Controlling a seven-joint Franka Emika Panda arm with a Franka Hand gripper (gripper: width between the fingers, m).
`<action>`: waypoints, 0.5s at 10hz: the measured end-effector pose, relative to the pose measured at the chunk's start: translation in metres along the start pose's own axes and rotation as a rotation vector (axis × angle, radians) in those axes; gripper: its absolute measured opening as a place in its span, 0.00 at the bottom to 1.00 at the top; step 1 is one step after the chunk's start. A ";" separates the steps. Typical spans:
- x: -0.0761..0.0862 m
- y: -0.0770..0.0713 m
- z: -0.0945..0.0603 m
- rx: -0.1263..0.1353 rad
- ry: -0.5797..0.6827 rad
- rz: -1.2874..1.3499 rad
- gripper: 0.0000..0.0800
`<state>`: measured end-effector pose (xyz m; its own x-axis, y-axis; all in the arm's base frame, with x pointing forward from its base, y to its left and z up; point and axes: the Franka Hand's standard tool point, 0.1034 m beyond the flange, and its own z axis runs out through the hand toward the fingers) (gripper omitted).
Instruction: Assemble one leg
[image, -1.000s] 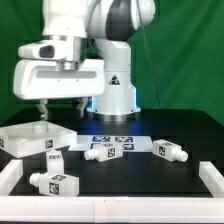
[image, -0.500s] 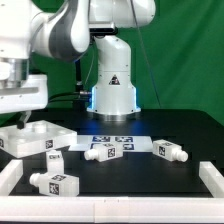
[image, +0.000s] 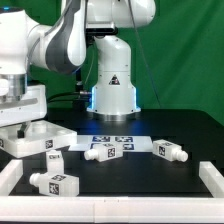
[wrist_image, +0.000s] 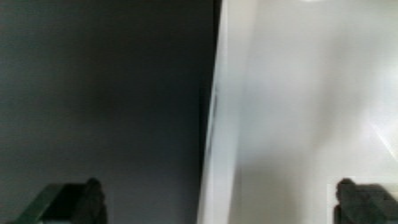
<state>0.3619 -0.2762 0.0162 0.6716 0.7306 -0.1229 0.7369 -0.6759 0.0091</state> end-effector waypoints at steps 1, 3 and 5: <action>-0.007 -0.001 0.001 0.030 0.002 -0.013 0.81; 0.001 0.004 0.002 0.028 0.007 -0.022 0.81; 0.001 0.004 0.002 0.028 0.007 -0.023 0.81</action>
Offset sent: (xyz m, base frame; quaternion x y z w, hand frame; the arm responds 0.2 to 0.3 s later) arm 0.0000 0.0000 0.0000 0.0000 0.0000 0.0000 1.0000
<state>0.3653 -0.2778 0.0142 0.6549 0.7469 -0.1155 0.7500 -0.6610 -0.0217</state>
